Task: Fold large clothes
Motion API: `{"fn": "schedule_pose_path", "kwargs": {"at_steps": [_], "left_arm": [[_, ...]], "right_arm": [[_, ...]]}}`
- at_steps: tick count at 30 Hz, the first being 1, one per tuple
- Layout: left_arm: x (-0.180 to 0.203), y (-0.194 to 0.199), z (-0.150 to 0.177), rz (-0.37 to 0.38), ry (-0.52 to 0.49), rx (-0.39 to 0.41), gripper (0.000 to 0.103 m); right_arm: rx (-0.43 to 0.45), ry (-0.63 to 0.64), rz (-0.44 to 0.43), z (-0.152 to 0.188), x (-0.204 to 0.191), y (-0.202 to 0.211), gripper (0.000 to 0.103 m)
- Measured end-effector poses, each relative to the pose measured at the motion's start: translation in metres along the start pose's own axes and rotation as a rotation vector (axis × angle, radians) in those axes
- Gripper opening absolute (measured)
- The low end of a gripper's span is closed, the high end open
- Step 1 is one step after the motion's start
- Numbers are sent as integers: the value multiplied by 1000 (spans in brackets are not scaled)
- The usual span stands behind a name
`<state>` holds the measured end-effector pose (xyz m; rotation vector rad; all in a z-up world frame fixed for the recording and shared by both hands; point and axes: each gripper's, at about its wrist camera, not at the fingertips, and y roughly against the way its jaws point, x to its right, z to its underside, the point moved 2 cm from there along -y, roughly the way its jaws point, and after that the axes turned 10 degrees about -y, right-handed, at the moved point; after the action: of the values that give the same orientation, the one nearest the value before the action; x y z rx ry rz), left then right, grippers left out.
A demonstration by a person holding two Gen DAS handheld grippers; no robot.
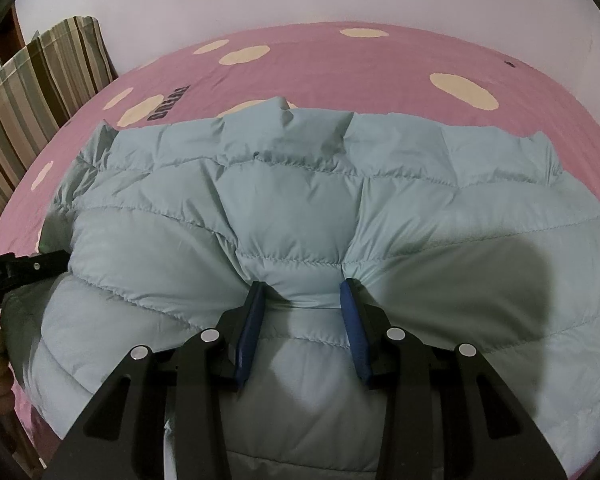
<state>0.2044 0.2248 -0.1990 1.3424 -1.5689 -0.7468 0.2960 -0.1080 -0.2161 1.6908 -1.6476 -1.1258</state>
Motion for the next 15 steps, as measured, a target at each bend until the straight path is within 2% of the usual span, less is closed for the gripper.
{"fn": "schedule_pose_path", "kwargs": {"at_steps": [3,6,9,15], "left_arm": [[11,-1,-2,54,-49,10,31],[22,5,-5,72,-68,27,15],[32,21,-8,61,-90,64,11],[61,66,-12,68,-153,159,9]], "right_arm": [[6,9,5,0,-1,-1,40],[10,14,12,1,-2,-1,40],[10,17,16,1,-2,-2,40],[5,16,21,0,-3,-3,40]]}}
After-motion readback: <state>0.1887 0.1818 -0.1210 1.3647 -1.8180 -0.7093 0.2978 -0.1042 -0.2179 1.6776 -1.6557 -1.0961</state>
